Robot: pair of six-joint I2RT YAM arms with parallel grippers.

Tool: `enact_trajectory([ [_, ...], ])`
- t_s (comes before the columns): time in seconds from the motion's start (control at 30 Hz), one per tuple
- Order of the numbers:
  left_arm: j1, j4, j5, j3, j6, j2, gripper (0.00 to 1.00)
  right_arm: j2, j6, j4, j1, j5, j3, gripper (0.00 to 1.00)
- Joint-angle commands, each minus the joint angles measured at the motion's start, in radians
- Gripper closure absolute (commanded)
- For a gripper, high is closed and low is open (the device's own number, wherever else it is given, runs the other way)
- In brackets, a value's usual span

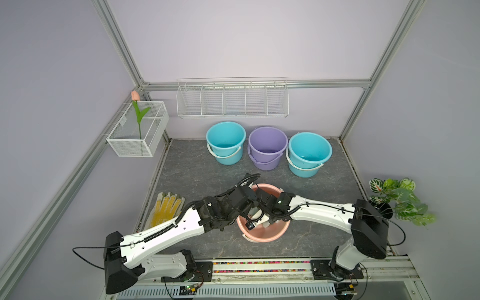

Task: Wipe the inside of the bucket with a cloth
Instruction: Wipe the dirt from the inside of the bucket.

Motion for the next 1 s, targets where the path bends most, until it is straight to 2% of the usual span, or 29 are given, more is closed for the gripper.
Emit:
enact_trajectory([
  [0.0,-0.018,0.073,-0.014,0.032,0.003,0.009,1.0,-0.006,0.09,-0.143,0.006,-0.178,0.006,0.93],
  [0.27,-0.053,0.077,-0.036,0.043,0.002,0.025,1.0,-0.019,0.128,-0.069,-0.007,-0.551,-0.005,0.93],
  [0.37,-0.062,0.084,-0.036,0.043,0.0,0.031,1.0,-0.03,0.149,0.056,-0.006,-0.647,-0.046,0.93],
  [0.5,-0.077,0.09,-0.034,0.049,-0.002,0.037,1.0,-0.048,0.206,0.299,-0.005,-0.702,-0.126,0.93],
  [0.73,-0.096,0.099,-0.034,0.056,0.004,0.049,1.0,-0.062,0.329,0.747,-0.002,-0.67,-0.273,0.93],
  [0.97,-0.109,0.104,-0.037,0.052,0.001,0.046,1.0,-0.028,0.39,1.1,0.018,-0.435,-0.335,0.93],
])
